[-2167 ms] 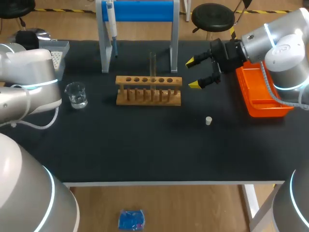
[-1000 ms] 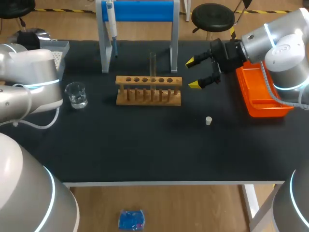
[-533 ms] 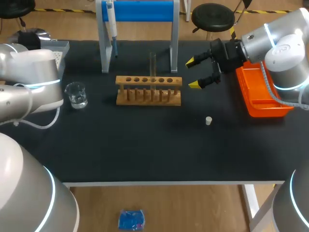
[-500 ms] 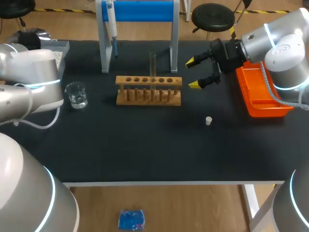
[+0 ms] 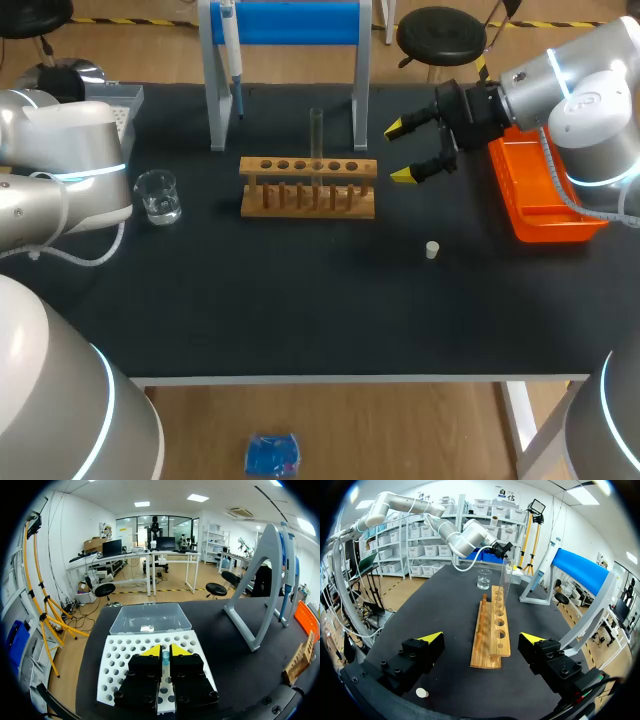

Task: Invert the test tube, pick up the pipette, mount the tip to pipette, aspirate from beaker and dispense into the tube, eject the tip, return the pipette, and cap with the stopper.

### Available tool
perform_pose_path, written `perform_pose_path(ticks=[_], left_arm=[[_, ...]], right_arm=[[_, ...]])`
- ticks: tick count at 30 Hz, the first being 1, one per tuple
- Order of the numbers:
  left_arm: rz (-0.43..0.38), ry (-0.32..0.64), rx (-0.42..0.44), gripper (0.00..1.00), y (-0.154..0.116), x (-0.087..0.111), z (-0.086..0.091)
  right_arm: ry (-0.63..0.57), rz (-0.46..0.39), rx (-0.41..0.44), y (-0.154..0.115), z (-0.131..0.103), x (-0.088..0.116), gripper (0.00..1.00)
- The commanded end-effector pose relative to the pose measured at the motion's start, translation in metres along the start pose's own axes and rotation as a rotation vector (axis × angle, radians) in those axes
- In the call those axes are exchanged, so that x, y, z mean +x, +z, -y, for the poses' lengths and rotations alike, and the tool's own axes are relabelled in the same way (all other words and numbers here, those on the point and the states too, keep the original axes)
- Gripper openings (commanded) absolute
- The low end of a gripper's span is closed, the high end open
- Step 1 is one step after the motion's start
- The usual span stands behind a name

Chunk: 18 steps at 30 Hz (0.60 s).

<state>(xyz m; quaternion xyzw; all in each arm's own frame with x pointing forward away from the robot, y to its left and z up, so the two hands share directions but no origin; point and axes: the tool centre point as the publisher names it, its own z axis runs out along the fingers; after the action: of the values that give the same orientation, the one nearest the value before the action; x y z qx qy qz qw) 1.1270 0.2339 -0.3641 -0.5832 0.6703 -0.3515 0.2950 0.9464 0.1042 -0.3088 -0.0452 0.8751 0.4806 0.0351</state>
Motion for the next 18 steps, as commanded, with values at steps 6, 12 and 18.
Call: perform_pose_path(ticks=[6, 12, 18], left_arm=[[0.006, 0.009, 0.001, 0.00, -0.004, 0.001, 0.006], [0.015, 0.016, 0.005, 0.00, -0.009, 0.001, 0.012], [0.025, 0.027, 0.014, 0.00, -0.016, 0.001, 0.021]], right_arm=[[0.001, -0.002, 0.004, -0.001, -0.001, 0.000, 1.00], [0.001, -0.002, 0.004, -0.001, -0.001, 0.000, 1.00], [0.001, -0.002, 0.004, -0.001, -0.001, 0.000, 1.00]])
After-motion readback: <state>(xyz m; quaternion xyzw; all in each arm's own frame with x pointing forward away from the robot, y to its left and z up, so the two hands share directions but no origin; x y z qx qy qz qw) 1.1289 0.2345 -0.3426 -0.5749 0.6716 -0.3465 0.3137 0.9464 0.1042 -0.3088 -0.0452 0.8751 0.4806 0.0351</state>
